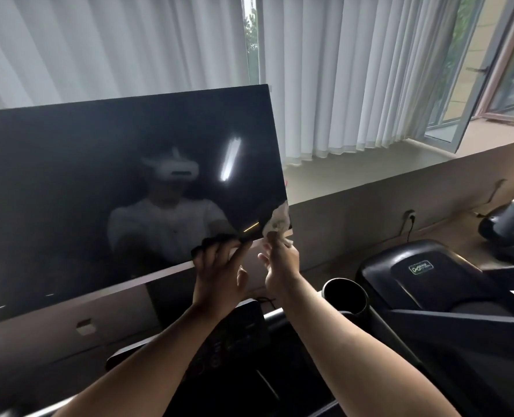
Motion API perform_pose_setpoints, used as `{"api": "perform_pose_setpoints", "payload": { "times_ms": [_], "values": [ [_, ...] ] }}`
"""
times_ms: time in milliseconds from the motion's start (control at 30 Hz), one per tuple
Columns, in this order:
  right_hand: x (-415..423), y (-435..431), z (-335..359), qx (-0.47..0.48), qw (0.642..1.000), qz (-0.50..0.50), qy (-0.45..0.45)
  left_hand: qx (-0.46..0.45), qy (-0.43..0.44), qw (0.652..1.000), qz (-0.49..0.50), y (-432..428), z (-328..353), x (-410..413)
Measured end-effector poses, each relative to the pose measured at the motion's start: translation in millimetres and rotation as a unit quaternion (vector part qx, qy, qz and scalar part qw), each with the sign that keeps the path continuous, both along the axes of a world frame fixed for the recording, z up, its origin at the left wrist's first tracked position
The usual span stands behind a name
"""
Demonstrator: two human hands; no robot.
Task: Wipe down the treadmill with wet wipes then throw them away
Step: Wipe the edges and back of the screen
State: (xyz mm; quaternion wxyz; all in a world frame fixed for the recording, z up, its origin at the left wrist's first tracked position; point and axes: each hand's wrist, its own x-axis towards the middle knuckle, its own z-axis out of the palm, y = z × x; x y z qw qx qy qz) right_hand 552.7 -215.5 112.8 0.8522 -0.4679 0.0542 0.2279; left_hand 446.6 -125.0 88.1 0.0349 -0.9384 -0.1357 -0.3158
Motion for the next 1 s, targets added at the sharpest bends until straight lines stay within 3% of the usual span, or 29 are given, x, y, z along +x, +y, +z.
{"api": "perform_pose_setpoints", "payload": {
  "times_ms": [167,267,467,700,1000],
  "values": [
    [23,-8,9,0.012,0.998,-0.040,0.041,0.001,0.012,1.000,0.000,1,0,-1],
    [20,-4,0,-0.025,0.999,-0.013,0.023,0.001,0.023,1.000,0.009,-1,1,-1],
    [-10,8,-5,-0.007,0.999,0.038,-0.006,0.005,0.008,1.000,-0.004,0,1,-3],
    [23,-11,7,0.014,0.999,-0.032,0.017,0.016,-0.009,0.999,-0.032,2,4,-8],
    [-12,12,-3,0.022,1.000,0.002,0.013,-0.001,0.036,0.998,-0.042,4,4,-19]
  ]
}}
